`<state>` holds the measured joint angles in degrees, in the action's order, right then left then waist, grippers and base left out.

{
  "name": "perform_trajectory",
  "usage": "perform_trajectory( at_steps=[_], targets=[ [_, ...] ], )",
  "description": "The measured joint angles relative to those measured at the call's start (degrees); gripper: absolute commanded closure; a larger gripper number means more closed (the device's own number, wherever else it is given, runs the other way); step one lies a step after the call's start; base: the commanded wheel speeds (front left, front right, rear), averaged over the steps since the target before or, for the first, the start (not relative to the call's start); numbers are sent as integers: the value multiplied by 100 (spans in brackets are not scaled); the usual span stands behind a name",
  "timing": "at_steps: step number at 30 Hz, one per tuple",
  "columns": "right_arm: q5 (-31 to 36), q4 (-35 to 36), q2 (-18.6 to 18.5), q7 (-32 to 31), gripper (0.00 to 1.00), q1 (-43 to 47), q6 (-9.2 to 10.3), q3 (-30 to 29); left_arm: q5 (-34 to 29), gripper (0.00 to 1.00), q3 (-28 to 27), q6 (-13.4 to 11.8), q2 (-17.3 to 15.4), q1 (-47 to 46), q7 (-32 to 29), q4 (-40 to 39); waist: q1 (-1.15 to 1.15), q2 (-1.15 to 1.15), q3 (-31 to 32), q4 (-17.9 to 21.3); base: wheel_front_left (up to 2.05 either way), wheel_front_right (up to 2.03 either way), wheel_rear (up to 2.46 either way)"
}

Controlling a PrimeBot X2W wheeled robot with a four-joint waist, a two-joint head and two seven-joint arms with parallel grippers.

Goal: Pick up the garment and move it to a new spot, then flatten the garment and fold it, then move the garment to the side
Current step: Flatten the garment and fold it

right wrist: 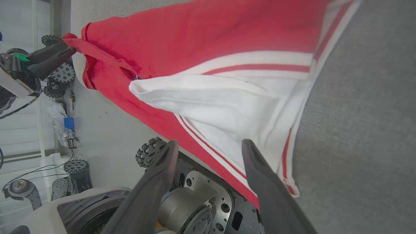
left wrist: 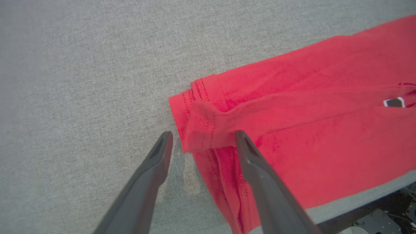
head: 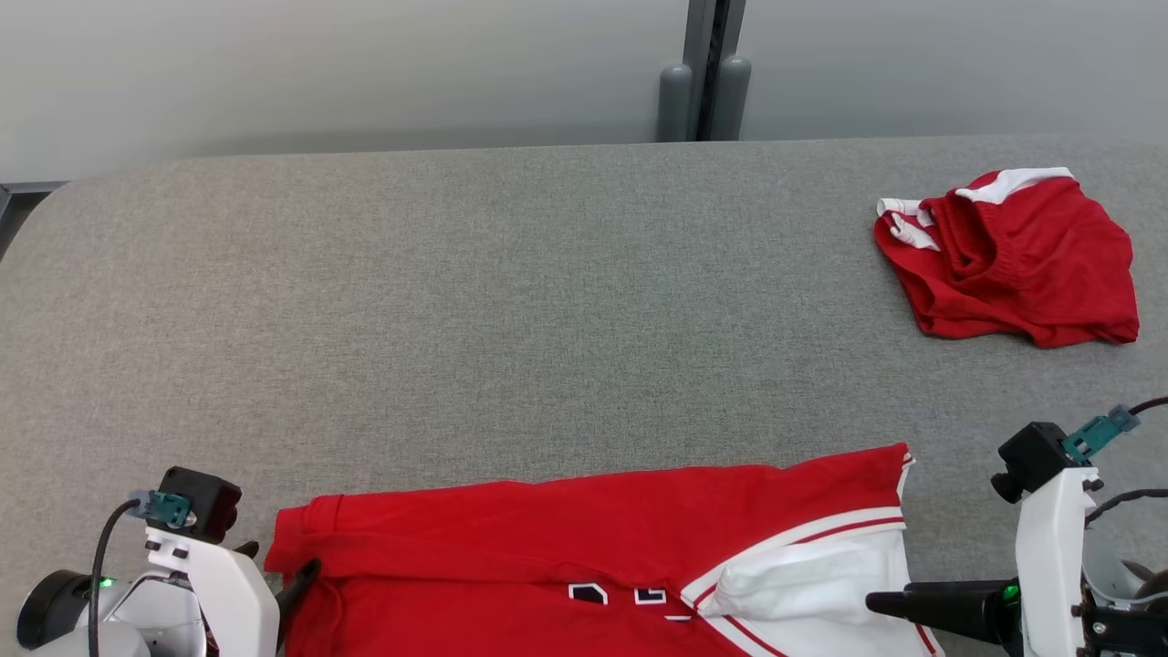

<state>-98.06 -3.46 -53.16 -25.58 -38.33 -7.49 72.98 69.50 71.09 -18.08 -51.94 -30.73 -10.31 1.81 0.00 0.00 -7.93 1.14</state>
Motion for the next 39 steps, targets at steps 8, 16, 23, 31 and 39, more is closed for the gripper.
perform_trajectory(
  at_steps=[8, 16, 23, 31, 39],
  targets=[
    [-202, 324, -219, 588, 0, 349, 0, -63, 54, 0, -190, -331, -237, 157, 390, -396, 0, 0, 157, -22, 0, 0, 0],
    [-109, 436, -267, 2026, 0, 638, 0, -365, 51, 0, -464, -660, -169, 410, 1140, -616, 0, 0, 244, -31, 0, 0, 0],
    [19, 267, 13, 3540, 0, 948, 0, -686, 92, 0, -786, -980, 5, 778, 2012, -520, 0, 0, 335, -38, 0, 0, 0],
    [248, -236, 265, 4011, 0, 1306, 0, -912, 205, 0, -1336, -1122, 510, 1269, 2494, -326, 0, 0, 412, -72, 0, 0, 0],
    [549, -861, 659, 4032, 0, 1716, 1, -889, -263, 0, -2212, -988, 1185, 1609, 2531, -83, 0, 0, 360, -206, 0, 0, 0]
  ],
)
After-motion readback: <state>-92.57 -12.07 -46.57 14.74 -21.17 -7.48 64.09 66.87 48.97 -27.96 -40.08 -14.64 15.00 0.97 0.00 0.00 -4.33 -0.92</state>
